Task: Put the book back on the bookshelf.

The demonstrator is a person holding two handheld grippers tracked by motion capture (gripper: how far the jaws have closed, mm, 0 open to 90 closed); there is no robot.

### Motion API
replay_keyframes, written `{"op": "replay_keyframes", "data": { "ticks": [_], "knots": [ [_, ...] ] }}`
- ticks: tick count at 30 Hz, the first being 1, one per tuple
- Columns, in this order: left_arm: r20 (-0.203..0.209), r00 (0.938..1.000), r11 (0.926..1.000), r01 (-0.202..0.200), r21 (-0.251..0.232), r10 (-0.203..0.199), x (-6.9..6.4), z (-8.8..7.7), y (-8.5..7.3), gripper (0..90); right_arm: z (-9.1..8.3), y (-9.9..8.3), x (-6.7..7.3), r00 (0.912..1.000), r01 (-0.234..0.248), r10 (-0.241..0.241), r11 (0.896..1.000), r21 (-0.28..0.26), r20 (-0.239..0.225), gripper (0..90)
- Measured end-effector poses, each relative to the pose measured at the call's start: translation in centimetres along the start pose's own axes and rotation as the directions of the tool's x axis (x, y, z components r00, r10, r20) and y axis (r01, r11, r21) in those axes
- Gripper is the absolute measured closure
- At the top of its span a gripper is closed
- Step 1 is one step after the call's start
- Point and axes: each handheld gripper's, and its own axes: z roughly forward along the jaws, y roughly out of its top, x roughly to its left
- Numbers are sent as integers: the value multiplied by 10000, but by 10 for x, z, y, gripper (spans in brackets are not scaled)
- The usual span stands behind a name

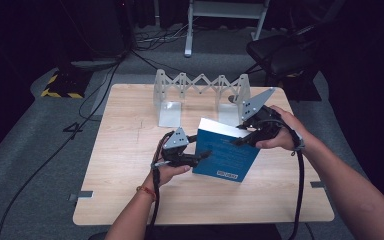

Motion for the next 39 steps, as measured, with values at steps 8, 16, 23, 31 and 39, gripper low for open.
{"op": "replay_keyframes", "data": {
  "ticks": [8, 16, 23, 31, 39],
  "knots": [
    [-468, 9988, 9910, 225, 1323, -164, 1, -21, -12, 252, 1, 0, 6, 9976, -475, 482, 9988, -151, 504, 606],
    [-1890, 9817, 9194, 964, 3813, -246, 4, -52, -63, 169, 0, -1, 3, 9916, -878, 903, 9957, -309, 925, 608],
    [-2212, 9752, 8872, 1107, 4478, -100, 1, -70, -88, 164, 1, 5, -6, 9888, -1043, 1069, 9941, -297, 1043, 608],
    [-2828, 9577, 8663, 1850, 4641, -529, 24, -82, -100, 166, 3, 6, -16, 9810, -1411, 1456, 9890, -434, 1281, 608],
    [-3229, 9448, 8746, 2020, 4407, -555, 27, -85, -105, 152, 1, 1, -29, 9705, -1771, 1837, 9826, -553, 1562, 608]
  ]
}}
